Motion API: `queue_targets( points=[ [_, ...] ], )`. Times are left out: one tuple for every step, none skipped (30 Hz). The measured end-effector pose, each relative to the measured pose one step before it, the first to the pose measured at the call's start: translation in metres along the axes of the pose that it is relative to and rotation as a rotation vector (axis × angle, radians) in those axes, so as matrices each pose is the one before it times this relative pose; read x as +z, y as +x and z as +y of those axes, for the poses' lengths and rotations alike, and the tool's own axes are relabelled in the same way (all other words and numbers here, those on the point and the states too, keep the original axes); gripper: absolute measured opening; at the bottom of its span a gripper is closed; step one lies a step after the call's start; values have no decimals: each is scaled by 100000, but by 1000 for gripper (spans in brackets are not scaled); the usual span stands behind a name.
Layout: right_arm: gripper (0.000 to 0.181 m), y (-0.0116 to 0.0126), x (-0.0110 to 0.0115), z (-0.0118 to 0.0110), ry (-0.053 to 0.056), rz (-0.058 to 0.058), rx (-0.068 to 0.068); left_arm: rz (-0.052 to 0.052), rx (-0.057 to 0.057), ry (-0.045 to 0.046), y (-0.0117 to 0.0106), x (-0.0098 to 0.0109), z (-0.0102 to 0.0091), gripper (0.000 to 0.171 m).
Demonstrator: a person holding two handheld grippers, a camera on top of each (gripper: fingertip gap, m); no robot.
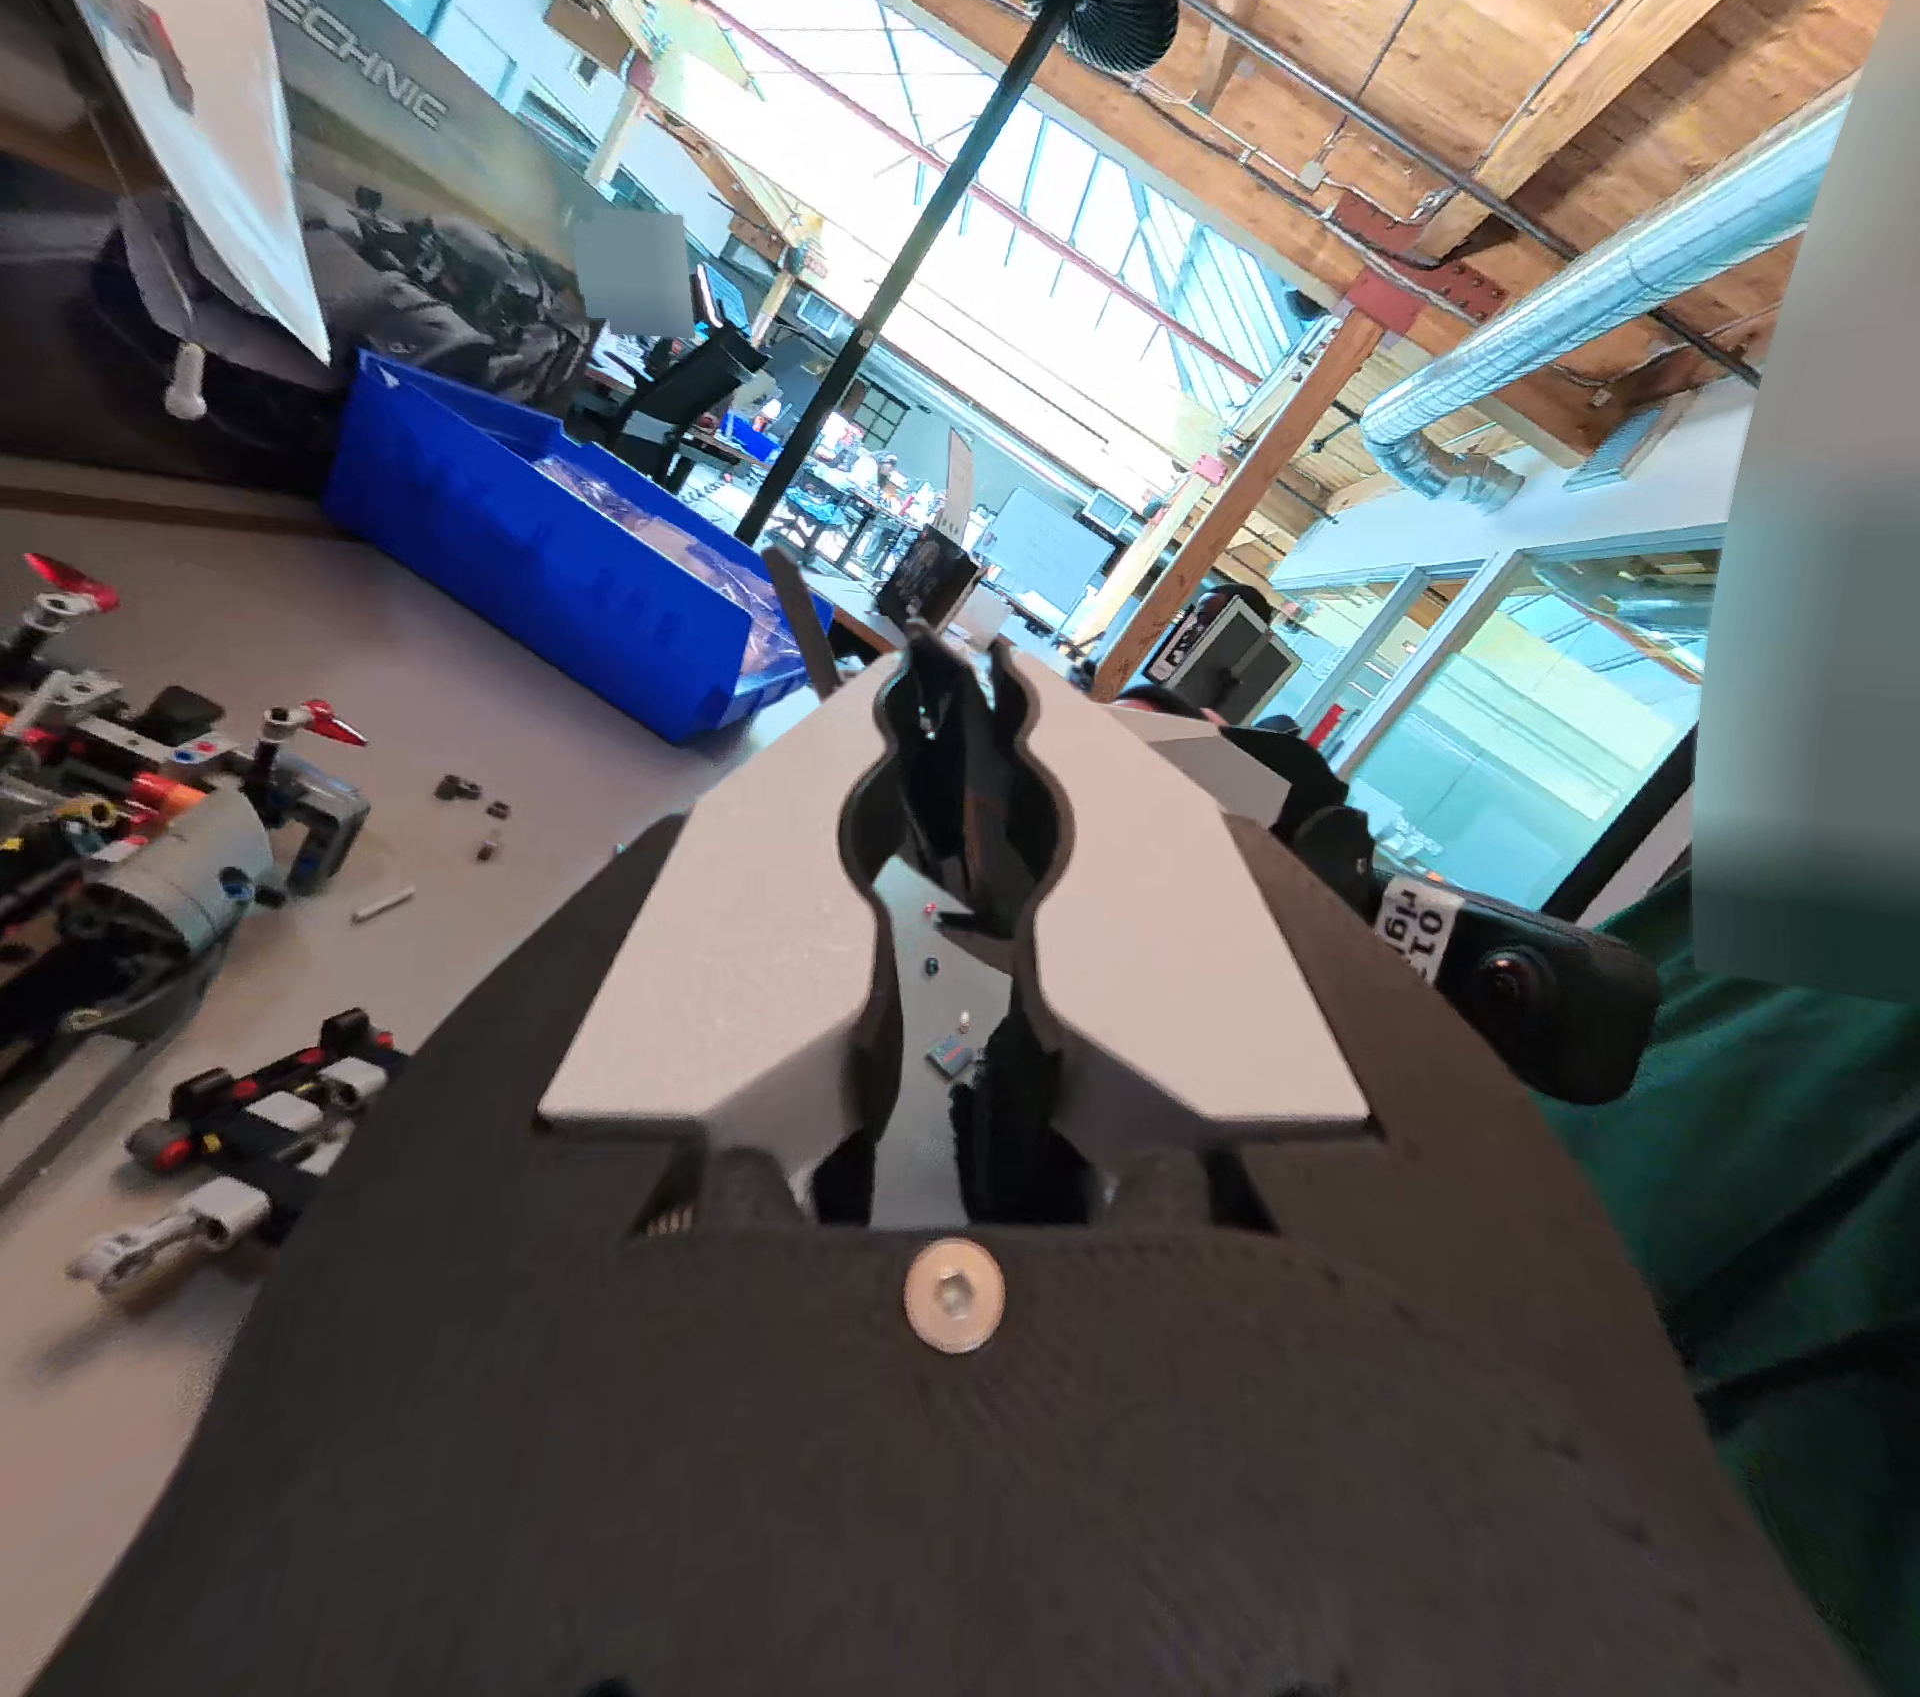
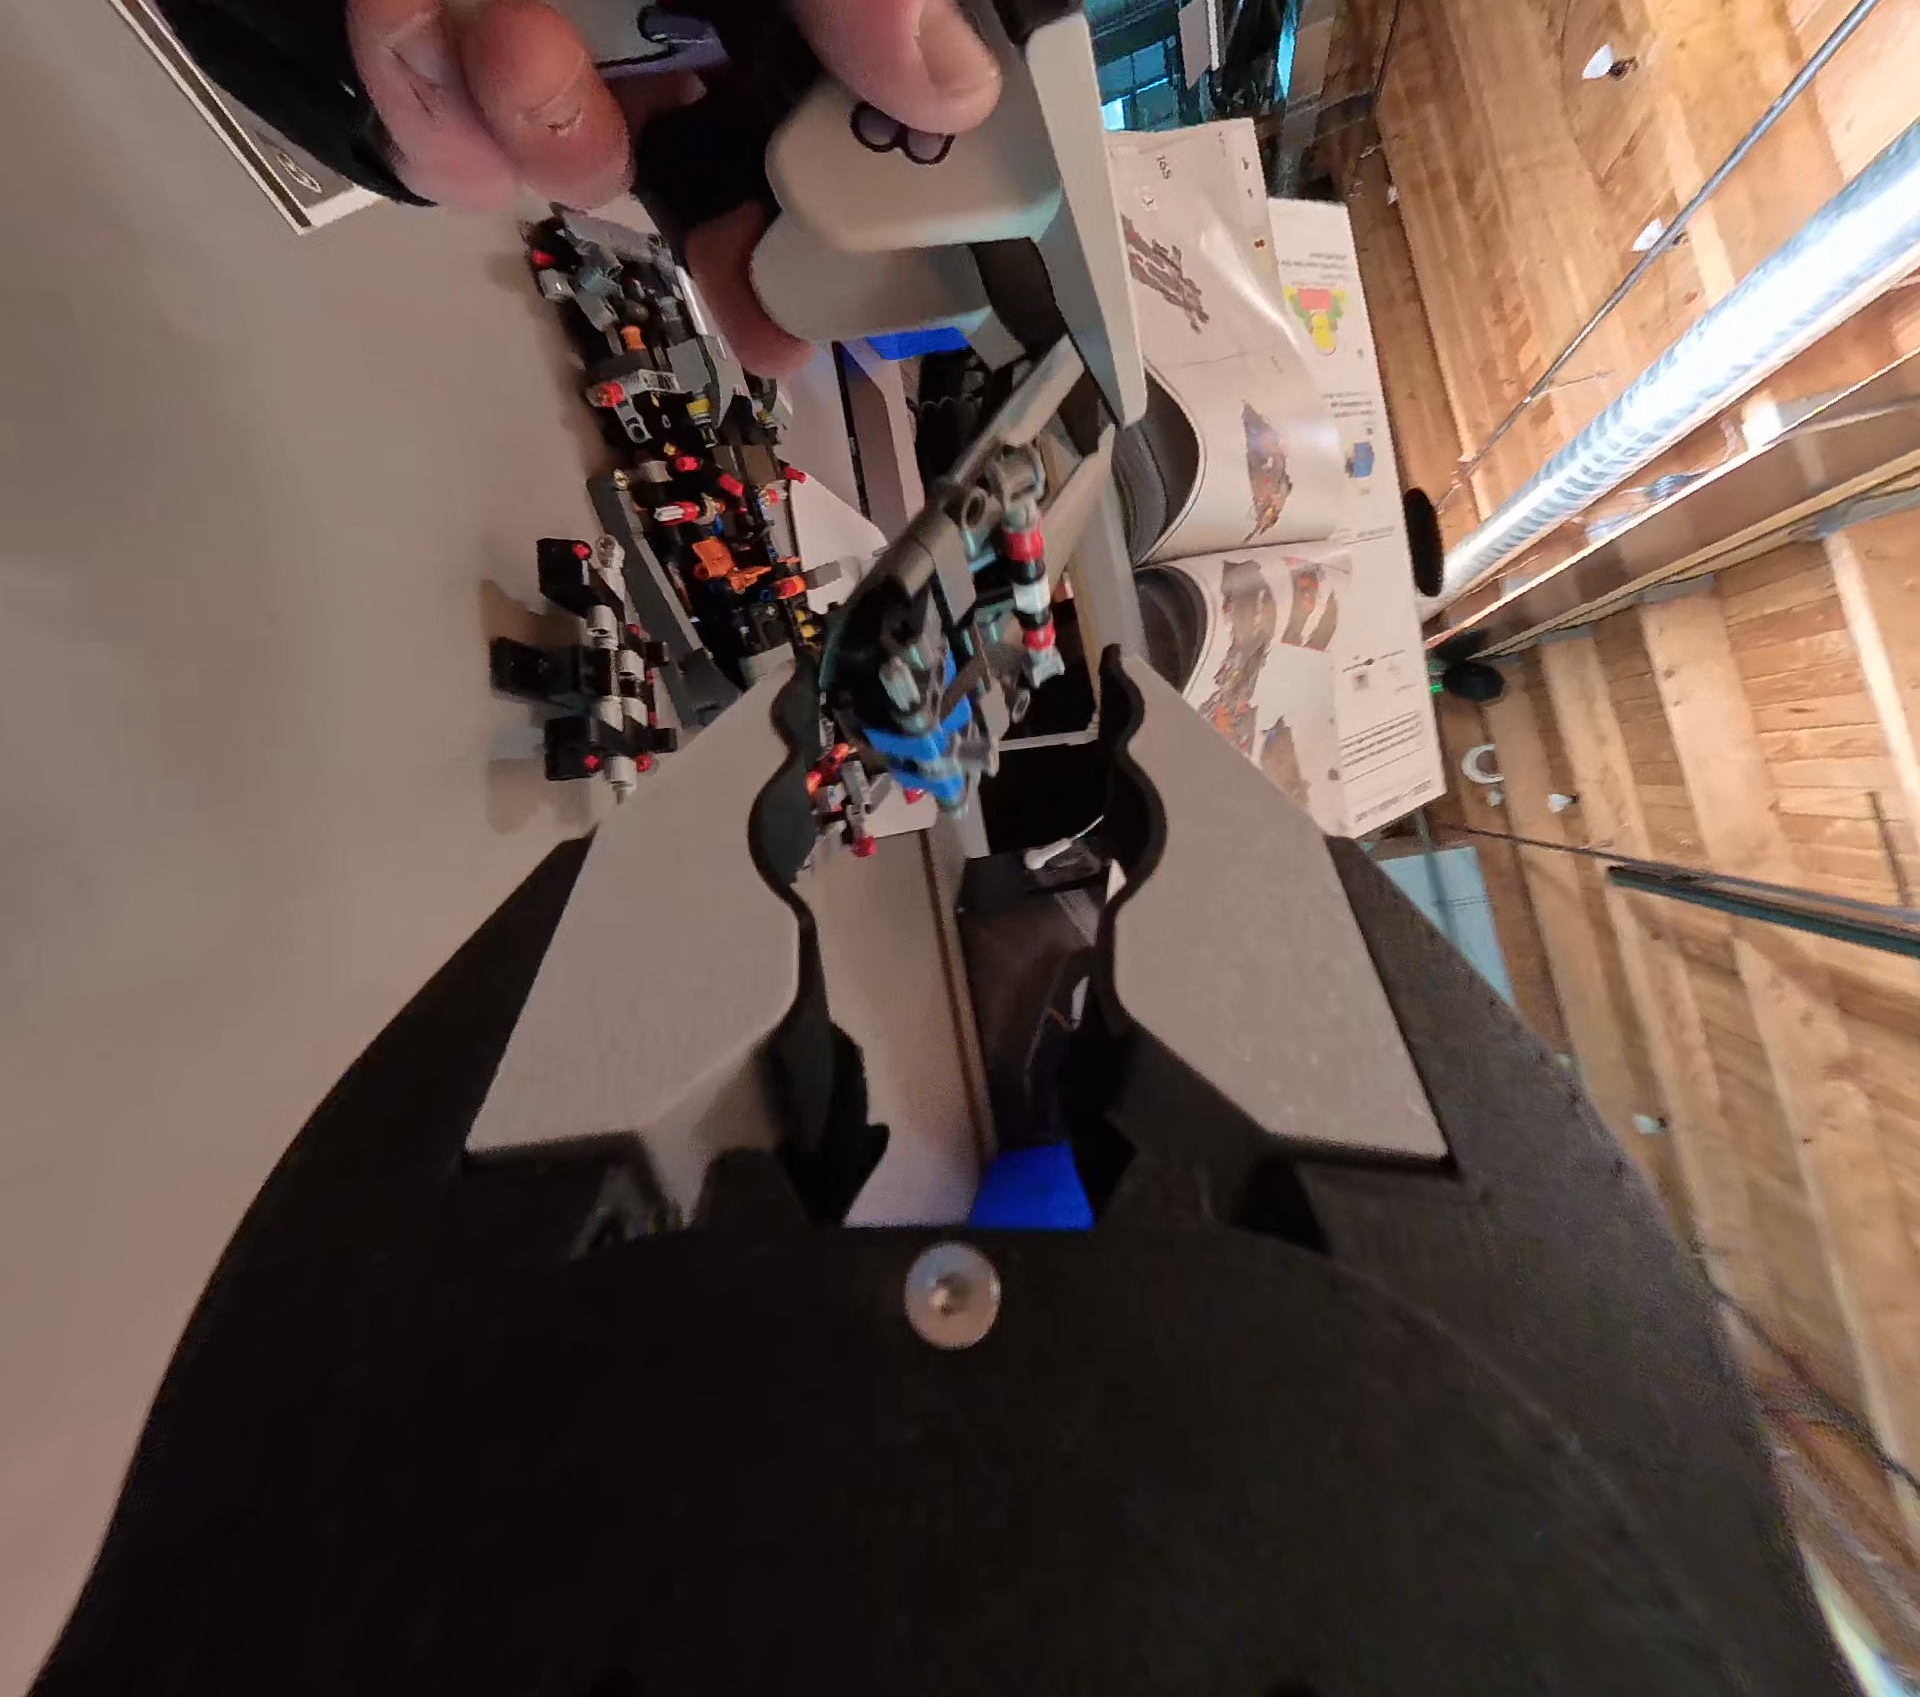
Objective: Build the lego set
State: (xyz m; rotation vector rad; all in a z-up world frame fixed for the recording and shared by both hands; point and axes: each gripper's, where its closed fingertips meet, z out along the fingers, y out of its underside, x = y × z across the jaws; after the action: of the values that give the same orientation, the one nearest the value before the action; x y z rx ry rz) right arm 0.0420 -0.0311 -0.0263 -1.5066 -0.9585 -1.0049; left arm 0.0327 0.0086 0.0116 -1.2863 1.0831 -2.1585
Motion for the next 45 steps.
queue_targets(
  points=[
    [52,47,-226,324,401,-1121,4171,673,659,502,17,-70,-193,10],
    [53,-22,-242,436,770,-2903,6264,1726,1078,1136,186,-67,-261,10],
    [54,6,-211,485,1265,-3655,8530,-57,1945,1712,9,-96,-309,10],
    [53,198,-229,272,3368,-3923,12242,-45,1742,103,26,7,-90,10],
    [52,163,-177,175,4225,-5711,15040,1193,1858,-1215,188,112,108,9],
    [51,267,-126,111,3997,-5887,16120,2014,2086,-529,311,130,49,9],
    [53,477,-157,-40,4334,-4683,15306,2004,1727,776,309,89,-143,9],
    [52,295,-178,-257,5115,-5825,14020,2039,1620,786,315,55,-164,9],
    [48,64,-65,-144,3625,-7338,13793,1787,1987,328,309,67,-117,9],
    [48,246,87,123,1645,-5694,13010,849,1734,220,164,43,-106,9],
    [48,58,214,79,1620,-6424,10964,1088,1110,-188,173,64,-25,9],
    [46,-402,290,-59,2112,-8666,8474,2223,851,-599,326,91,47,9],
    [44,-179,301,26,1680,-6577,7742,1436,791,545,195,29,-117,9],
    [46,-6,271,34,1363,-5330,7315,778,142,1107,50,-83,-244,10],
    [46,-247,245,-48,1790,-6729,6109,1645,81,171,128,-90,-166,10],
    [48,-305,319,174,-30,-6643,6139,2478,838,157,290,-91,-159,9],
    [49,-269,304,158,-231,-6221,5784,1299,1266,-116,153,-83,-125,9],
    [48,-167,201,-21,1275,-5067,4296,694,838,-486,57,-51,-61,9],
    [49,-157,150,-75,1737,-4395,3404,1019,1338,-206,157,-46,-88,9],
    [50,-422,61,-226,2472,-5742,3593,-589,2331,-1352,-10,-5,73,9],
    [52,-209,-47,-141,1778,-4133,3632,-1249,2072,-1871,-119,41,168,9],
    [51,-18,-49,-92,1502,-2373,2029,1298,1467,-765,234,43,45,9],
    [47,-51,19,88,264,-2053,1447,2409,1026,-133,403,67,-14,10],
    [40,51,162,417,-2183,-869,501,484,1249,-199,126,99,30,9],
    [40,313,286,450,-2526,1686,-610,-113,1378,-767,13,133,132,9],
    [35,84,254,171,-878,733,-1759,1523,1090,-530,217,162,160,9],
    [23,-24,188,89,-301,272,-1436,1185,137,247,138,151,49,10],
    [22,17,105,78,-852,310,-475,664,384,1327,78,101,-115,10],
    [22,-57,11,-56,-98,-247,-217,888,211,763,119,54,-72,10],
    [21,-27,-76,-101,225,6,-563,470,601,218,74,37,-24,10],
    [21,163,-123,-90,176,1863,-1396,-493,1094,-572,-29,53,82,9],
    [20,311,-164,-47,-331,3022,-1171,-572,1092,-1114,-6,97,141,9],
    [19,233,-166,-112,126,3102,-2230,-475,962,-1290,18,110,173,8],
    [19,167,-105,-31,-490,2926,-2238,-577,648,-936,0,90,78,8],
    [19,191,-50,74,-1240,2815,-1531,-506,1171,-1067,40,116,93,7],
    [19,242,-63,-75,-79,2721,-839,-466,1261,-1203,77,143,105,7],
    [18,285,-122,-182,1028,2413,-747,-956,1233,-1369,8,172,105,6],
    [19,156,-74,-36,206,805,-282,-1214,1120,-942,-57,161,44,5],
    [19,134,-1,104,-558,593,402,-833,734,-930,-73,105,66,4],
    [19,-54,27,71,-255,-205,-240,-528,199,170,-101,-2,-71,3],
    [19,-178,11,12,-47,-709,-760,-303,-847,360,-153,-71,-104,4],
    [19,-263,5,-1,-106,-1325,-1102,-20,-1071,643,-152,-88,-131,3],
    [17,-405,-19,-101,368,-2041,-1598,-785,-974,1362,-261,-130,-232,3],
    [18,-166,-20,-132,424,309,-2513,-1554,-1363,979,-438,-151,-149,2],
    [18,-131,61,93,-1476,354,-1994,73,-1814,333,-210,-52,-22,1]
  ],
)
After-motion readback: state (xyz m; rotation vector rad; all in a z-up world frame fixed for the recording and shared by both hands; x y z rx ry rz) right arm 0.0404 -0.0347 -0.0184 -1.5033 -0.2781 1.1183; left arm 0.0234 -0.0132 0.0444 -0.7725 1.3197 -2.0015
